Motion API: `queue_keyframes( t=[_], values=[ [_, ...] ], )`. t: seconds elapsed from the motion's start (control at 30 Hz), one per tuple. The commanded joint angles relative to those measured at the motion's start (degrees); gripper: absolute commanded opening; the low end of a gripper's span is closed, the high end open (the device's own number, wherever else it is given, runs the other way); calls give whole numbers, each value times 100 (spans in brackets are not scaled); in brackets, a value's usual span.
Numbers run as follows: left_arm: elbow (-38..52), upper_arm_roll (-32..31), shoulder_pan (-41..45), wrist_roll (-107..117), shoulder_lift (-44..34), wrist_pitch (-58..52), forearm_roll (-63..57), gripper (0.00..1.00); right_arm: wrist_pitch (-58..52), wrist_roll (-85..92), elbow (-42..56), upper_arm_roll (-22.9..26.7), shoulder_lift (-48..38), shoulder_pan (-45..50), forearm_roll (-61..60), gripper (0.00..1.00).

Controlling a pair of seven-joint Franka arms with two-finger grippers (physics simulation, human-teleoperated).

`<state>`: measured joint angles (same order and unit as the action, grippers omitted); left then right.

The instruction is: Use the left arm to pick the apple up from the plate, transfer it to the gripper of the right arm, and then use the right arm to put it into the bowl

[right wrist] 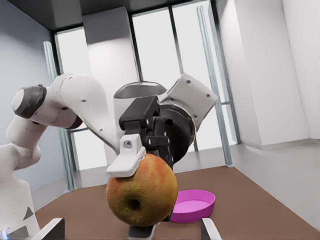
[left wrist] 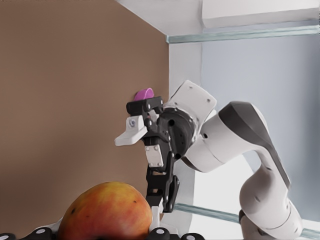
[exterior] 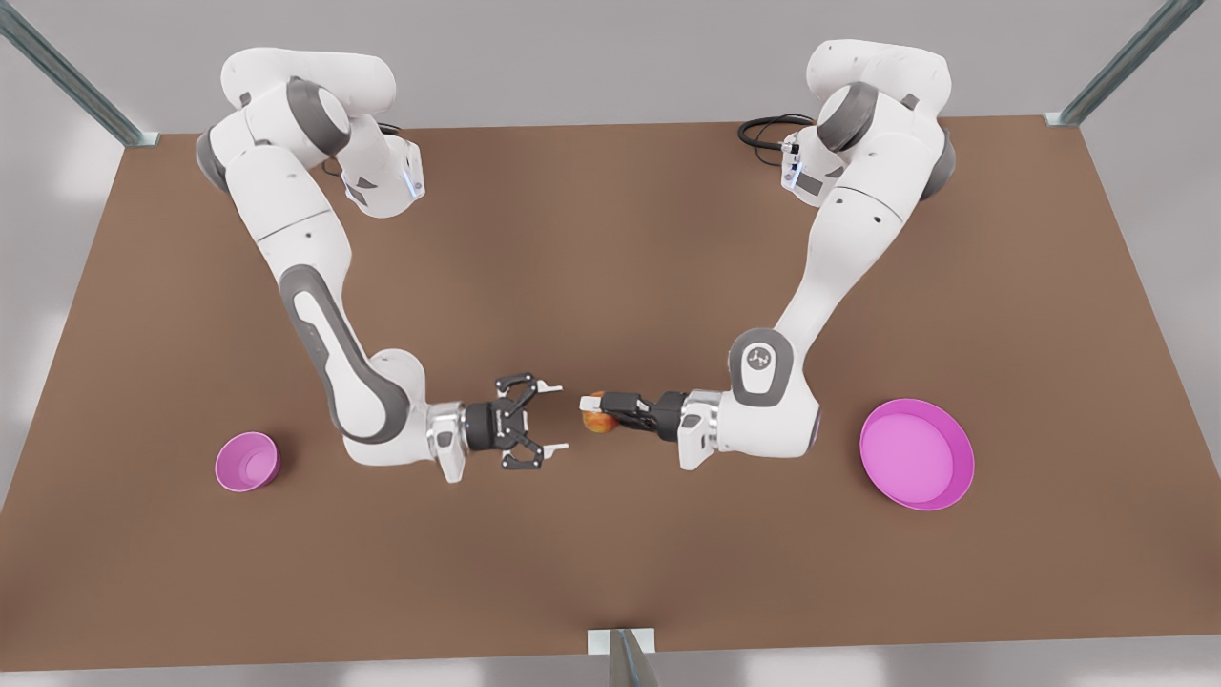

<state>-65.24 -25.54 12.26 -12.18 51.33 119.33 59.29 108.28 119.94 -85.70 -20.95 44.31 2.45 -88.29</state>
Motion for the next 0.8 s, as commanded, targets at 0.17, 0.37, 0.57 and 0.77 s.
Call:
queue_keyframes(
  t=[0.17,0.37,0.57,0.77],
  values=[
    [2,-4,13,-812,9,126,74,66,562,1804,-60,-6,-18,89,-250,100],
    [-6,-13,39,-628,9,205,223,67,685,1813,-60,-173,8,124,-303,100],
    [2,-13,57,-548,9,214,364,67,738,1804,-60,-270,26,124,-347,100],
    [2,-13,57,-557,26,266,364,67,861,1804,-34,-463,43,124,-417,100]
  ],
)
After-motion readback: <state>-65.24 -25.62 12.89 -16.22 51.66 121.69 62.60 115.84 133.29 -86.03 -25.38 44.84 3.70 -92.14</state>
